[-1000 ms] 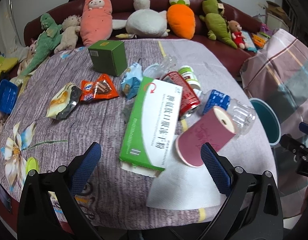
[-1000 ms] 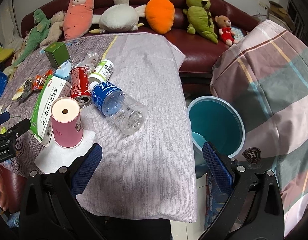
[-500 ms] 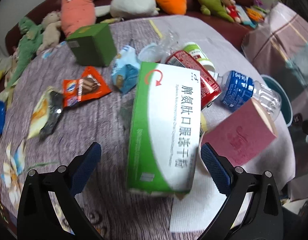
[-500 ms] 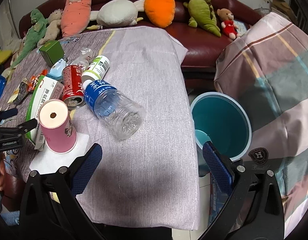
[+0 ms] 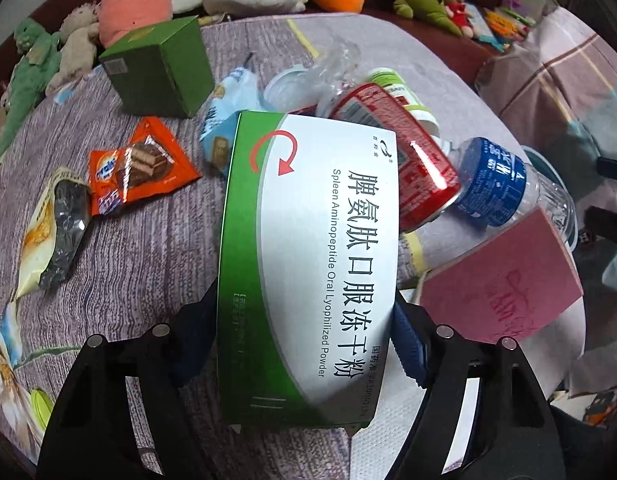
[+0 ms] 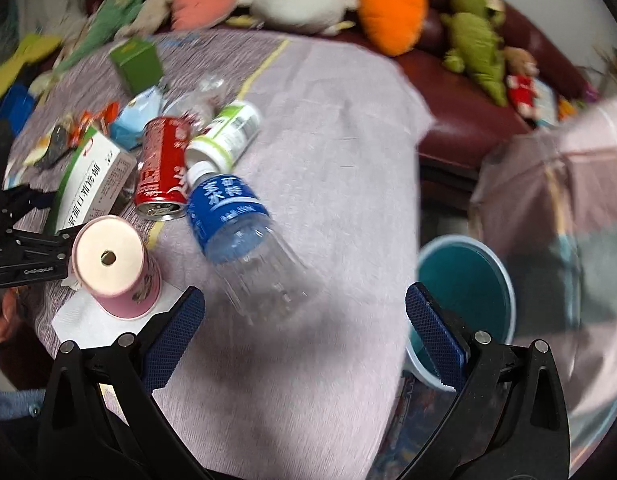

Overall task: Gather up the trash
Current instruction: 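Grasp the green-and-white medicine box with the left tool while the right tool grasps the blue-label water bottle, then carry the box and bottle over the teal bin and open both tools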

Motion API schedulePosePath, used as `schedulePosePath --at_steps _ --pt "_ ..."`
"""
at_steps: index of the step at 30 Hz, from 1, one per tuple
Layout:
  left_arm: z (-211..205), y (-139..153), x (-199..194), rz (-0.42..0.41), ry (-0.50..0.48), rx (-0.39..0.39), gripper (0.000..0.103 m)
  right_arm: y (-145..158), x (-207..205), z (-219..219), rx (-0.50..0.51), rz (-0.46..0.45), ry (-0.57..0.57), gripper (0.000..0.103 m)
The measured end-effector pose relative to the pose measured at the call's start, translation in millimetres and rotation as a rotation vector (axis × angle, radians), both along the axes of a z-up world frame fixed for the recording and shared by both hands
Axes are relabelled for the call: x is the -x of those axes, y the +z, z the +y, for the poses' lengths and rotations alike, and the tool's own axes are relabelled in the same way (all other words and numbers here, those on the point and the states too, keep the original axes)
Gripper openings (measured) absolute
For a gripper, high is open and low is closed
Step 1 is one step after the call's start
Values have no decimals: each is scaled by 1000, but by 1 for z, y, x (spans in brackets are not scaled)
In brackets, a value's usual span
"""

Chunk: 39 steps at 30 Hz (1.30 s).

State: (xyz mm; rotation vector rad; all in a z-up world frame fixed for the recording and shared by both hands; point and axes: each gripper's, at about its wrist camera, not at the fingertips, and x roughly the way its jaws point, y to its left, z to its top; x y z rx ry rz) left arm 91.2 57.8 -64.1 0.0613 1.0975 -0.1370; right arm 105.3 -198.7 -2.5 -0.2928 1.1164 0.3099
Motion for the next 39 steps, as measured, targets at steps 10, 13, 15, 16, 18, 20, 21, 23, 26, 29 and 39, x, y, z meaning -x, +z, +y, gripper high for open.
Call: schedulePosePath --at_steps 10,13,15,16,18,20,21,23,26,29,39 --pt "12 -7 -3 21 26 59 81 -43 -55 48 83 191 222 88" --pt "12 -13 -4 33 35 61 79 -52 -64 55 56 231 258 83" --pt "12 -11 -2 26 44 55 77 -55 -69 56 11 252 254 78" --pt "12 -10 -1 22 49 51 76 -56 -70 56 -20 261 256 70" --pt "14 -7 -1 18 62 44 75 -58 -68 54 -55 271 251 64" --pt "20 -3 1 14 87 42 75 -57 -64 48 -76 245 222 63" --pt "23 0 2 10 100 46 75 -56 -61 44 -90 239 200 63" --pt "30 5 4 5 115 50 75 -53 -57 35 -120 232 168 63" --pt "32 17 8 -13 128 44 75 -44 -48 17 -168 213 121 63" --pt "27 31 12 -43 124 30 75 -31 -44 1 -207 190 82 63" --pt "-31 90 17 -135 -10 32 75 11 -28 -53 -315 96 -56 63"
